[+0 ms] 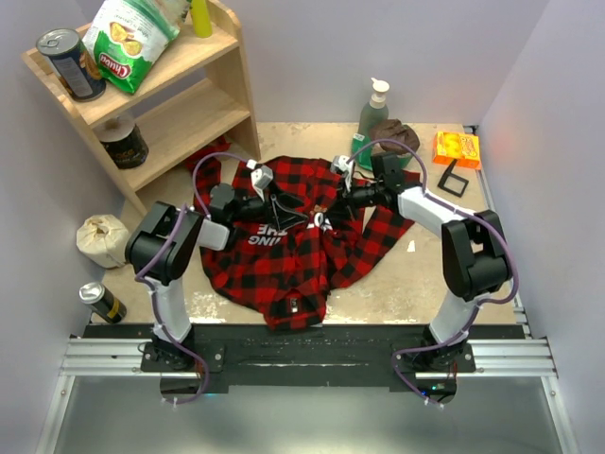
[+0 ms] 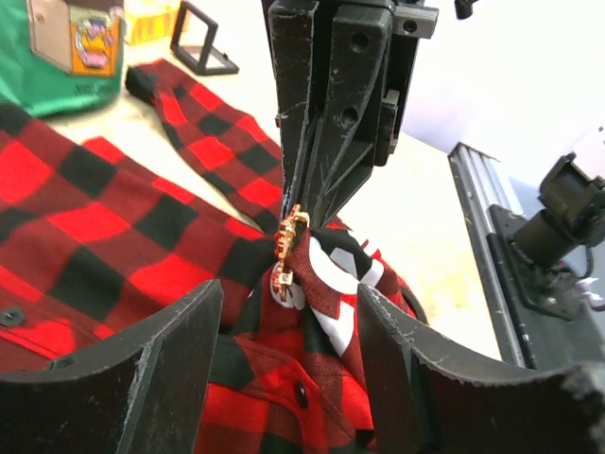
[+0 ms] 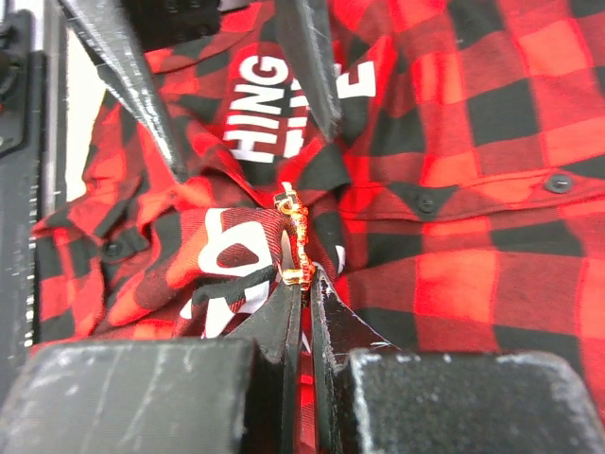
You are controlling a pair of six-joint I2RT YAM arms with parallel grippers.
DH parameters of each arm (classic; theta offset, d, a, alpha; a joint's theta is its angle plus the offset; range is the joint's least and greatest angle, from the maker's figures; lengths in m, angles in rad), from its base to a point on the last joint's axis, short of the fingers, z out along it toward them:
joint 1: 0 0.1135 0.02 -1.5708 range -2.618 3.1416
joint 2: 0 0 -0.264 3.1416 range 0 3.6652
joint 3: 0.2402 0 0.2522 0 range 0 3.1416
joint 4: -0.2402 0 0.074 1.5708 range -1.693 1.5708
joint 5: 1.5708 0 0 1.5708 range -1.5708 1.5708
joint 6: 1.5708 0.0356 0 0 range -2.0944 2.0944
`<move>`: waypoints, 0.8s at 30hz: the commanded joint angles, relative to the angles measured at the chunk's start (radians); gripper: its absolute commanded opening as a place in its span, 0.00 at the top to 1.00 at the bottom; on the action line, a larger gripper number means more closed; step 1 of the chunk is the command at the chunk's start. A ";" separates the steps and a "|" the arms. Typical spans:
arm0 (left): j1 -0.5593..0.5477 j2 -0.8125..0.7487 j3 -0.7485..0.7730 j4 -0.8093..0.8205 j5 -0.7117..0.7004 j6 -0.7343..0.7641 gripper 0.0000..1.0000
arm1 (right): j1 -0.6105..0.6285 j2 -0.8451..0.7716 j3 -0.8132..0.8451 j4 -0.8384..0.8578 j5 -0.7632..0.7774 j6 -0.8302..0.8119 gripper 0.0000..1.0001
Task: Remove the brooch from the garment
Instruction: Remove the brooch from the clothes.
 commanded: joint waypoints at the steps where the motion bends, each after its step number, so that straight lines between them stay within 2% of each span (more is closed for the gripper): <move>1: 0.005 -0.064 0.020 -0.029 -0.024 0.151 0.36 | -0.001 -0.064 -0.008 0.046 0.093 -0.010 1.00; 6: -0.012 -0.102 0.040 -0.158 -0.085 0.252 0.44 | -0.001 -0.086 -0.019 0.072 0.124 0.014 1.00; 11: -0.077 -0.174 0.066 -0.419 -0.211 0.420 0.46 | -0.001 -0.106 -0.025 0.081 0.154 0.025 1.00; 15: -0.092 -0.164 0.076 -0.388 -0.202 0.313 0.50 | 0.000 -0.116 -0.037 0.127 0.216 0.059 1.00; 20: -0.153 -0.181 0.119 -0.540 -0.301 0.408 0.53 | 0.000 -0.124 -0.054 0.164 0.259 0.105 1.00; 24: -0.178 -0.173 0.155 -0.608 -0.369 0.397 0.55 | 0.002 -0.132 -0.062 0.167 0.268 0.122 1.00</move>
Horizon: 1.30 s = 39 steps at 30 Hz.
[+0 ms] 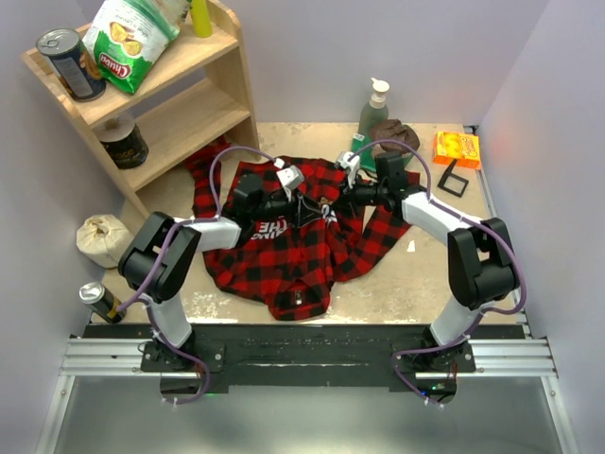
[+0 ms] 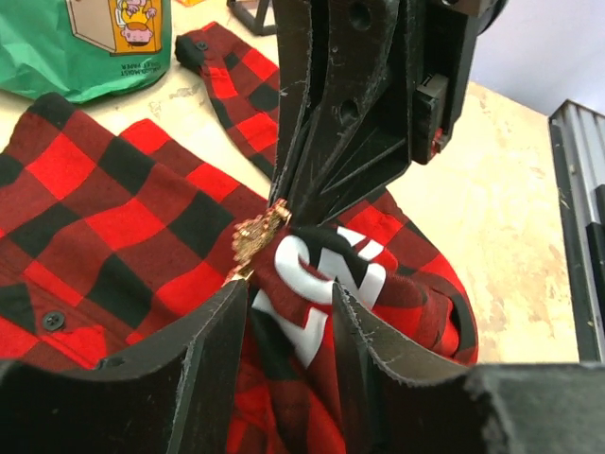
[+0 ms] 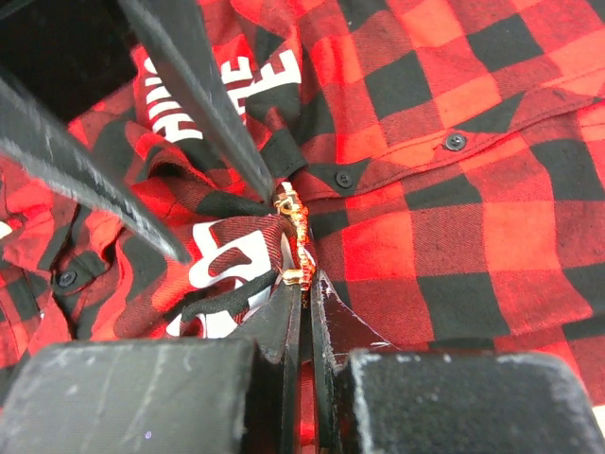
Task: Remove the brooch from the garment
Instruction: Remove the brooch from the clothes.
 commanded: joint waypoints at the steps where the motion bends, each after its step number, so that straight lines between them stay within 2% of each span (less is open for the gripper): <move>1: -0.034 -0.034 0.067 -0.086 -0.107 0.033 0.55 | 0.002 -0.057 -0.005 0.092 0.041 0.041 1.00; 10: -0.082 -0.018 0.113 -0.161 -0.173 0.016 0.59 | 0.010 -0.073 -0.022 0.126 0.047 0.073 1.00; 13: -0.083 -0.016 0.105 -0.149 -0.148 0.016 0.61 | 0.010 -0.080 -0.043 0.164 0.047 0.102 1.00; 17: -0.082 -0.021 0.031 -0.004 0.005 -0.073 0.62 | 0.011 -0.068 -0.051 0.201 0.027 0.145 1.00; 21: -0.063 -0.005 -0.013 0.216 0.151 -0.205 0.64 | 0.010 -0.058 -0.075 0.264 0.003 0.191 1.00; 25: 0.013 -0.002 -0.038 0.351 0.300 -0.323 0.64 | -0.004 -0.038 -0.109 0.351 -0.055 0.280 1.00; 28: 0.085 -0.010 -0.048 0.434 0.330 -0.366 0.66 | -0.010 -0.015 -0.118 0.400 -0.100 0.343 1.00; 30: 0.110 -0.033 -0.042 0.377 0.315 -0.333 0.67 | -0.013 -0.010 -0.127 0.437 -0.114 0.372 1.00; 31: 0.122 -0.043 -0.033 0.333 0.288 -0.246 0.68 | -0.017 -0.008 -0.132 0.452 -0.132 0.383 1.00; 32: 0.122 -0.068 -0.024 0.184 0.257 -0.175 0.69 | -0.020 -0.005 -0.137 0.480 -0.141 0.395 1.00; 34: 0.121 -0.083 -0.012 0.066 0.191 -0.040 0.69 | -0.021 -0.001 -0.137 0.495 -0.161 0.417 1.00; 39: 0.124 -0.057 -0.022 0.098 0.182 -0.062 0.69 | -0.023 -0.002 -0.143 0.520 -0.201 0.439 1.00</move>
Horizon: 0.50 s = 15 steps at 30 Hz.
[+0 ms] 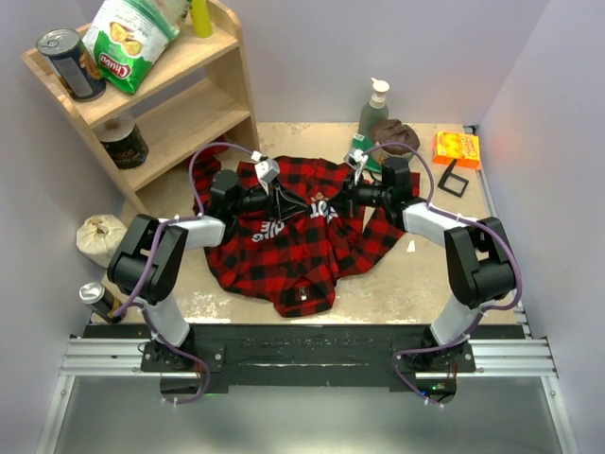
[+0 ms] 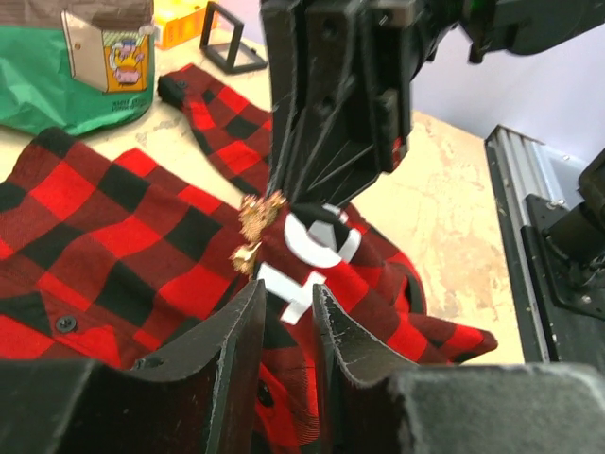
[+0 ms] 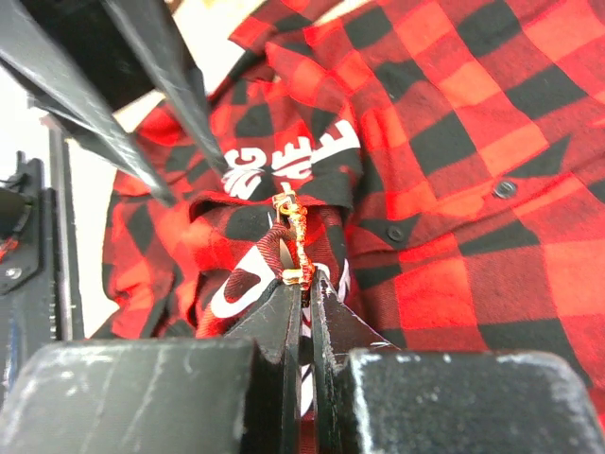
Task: Remove the brooch from the garment
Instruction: Remove the brooch from the clothes.
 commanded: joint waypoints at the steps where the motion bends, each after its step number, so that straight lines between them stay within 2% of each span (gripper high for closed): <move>1: -0.003 -0.005 0.015 -0.013 -0.030 0.056 0.69 | -0.008 -0.008 -0.008 0.115 -0.078 0.053 1.00; 15: -0.008 0.058 -0.006 0.110 -0.086 -0.039 0.69 | -0.009 -0.001 -0.018 0.188 -0.135 0.131 1.00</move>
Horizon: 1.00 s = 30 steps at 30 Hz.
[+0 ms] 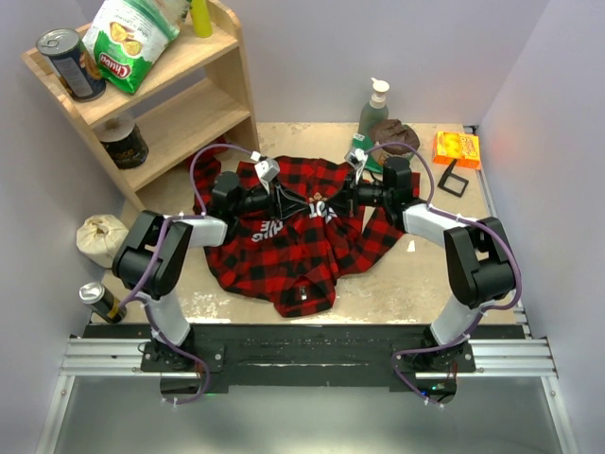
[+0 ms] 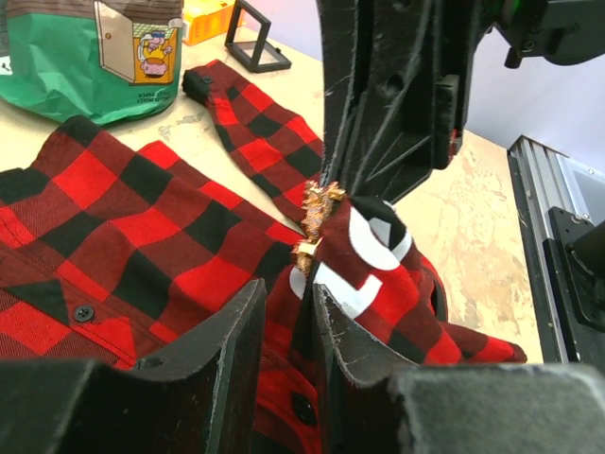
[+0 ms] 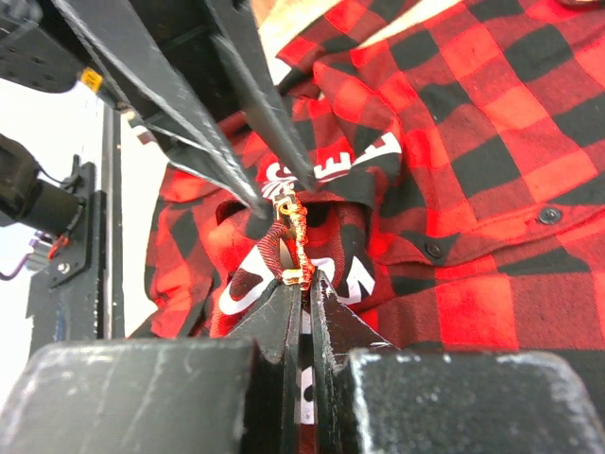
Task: Remove the brooch from the garment
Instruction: Remove the brooch from the clothes.
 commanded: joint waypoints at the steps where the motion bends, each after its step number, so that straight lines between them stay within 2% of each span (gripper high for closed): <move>1: -0.006 0.032 -0.008 0.100 -0.032 -0.043 0.69 | -0.007 0.001 -0.004 0.106 -0.050 0.052 1.00; 13: -0.040 0.083 -0.020 0.238 -0.023 -0.179 0.70 | -0.007 0.028 -0.038 0.237 -0.076 0.159 1.00; 19: -0.066 0.092 -0.037 0.287 -0.006 -0.238 0.71 | -0.005 0.051 -0.059 0.318 -0.012 0.219 1.00; 30: -0.070 0.095 -0.044 0.280 0.023 -0.235 0.71 | -0.005 0.015 -0.044 0.192 0.109 0.081 1.00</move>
